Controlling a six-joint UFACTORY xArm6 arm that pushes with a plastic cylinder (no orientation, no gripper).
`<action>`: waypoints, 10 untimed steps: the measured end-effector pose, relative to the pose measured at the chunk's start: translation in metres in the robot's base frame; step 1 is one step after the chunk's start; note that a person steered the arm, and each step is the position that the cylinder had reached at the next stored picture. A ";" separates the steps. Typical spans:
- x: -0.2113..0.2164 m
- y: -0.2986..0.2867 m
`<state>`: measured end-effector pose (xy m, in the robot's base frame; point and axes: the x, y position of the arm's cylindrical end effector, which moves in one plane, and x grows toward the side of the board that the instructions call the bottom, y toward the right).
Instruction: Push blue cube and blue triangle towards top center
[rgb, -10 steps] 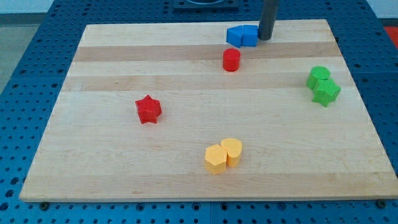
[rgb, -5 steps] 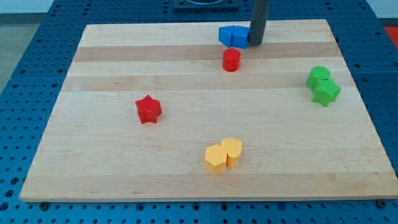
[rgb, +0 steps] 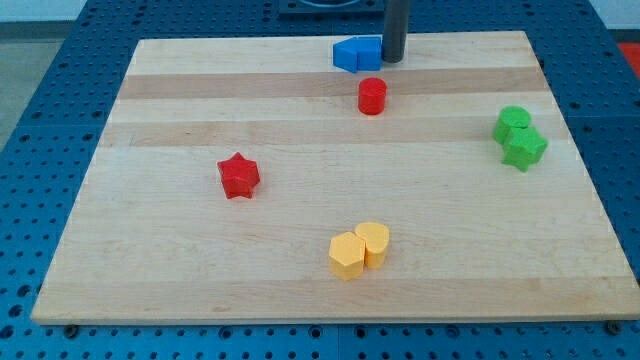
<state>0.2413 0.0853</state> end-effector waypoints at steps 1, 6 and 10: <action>0.000 -0.005; 0.005 -0.055; 0.037 -0.040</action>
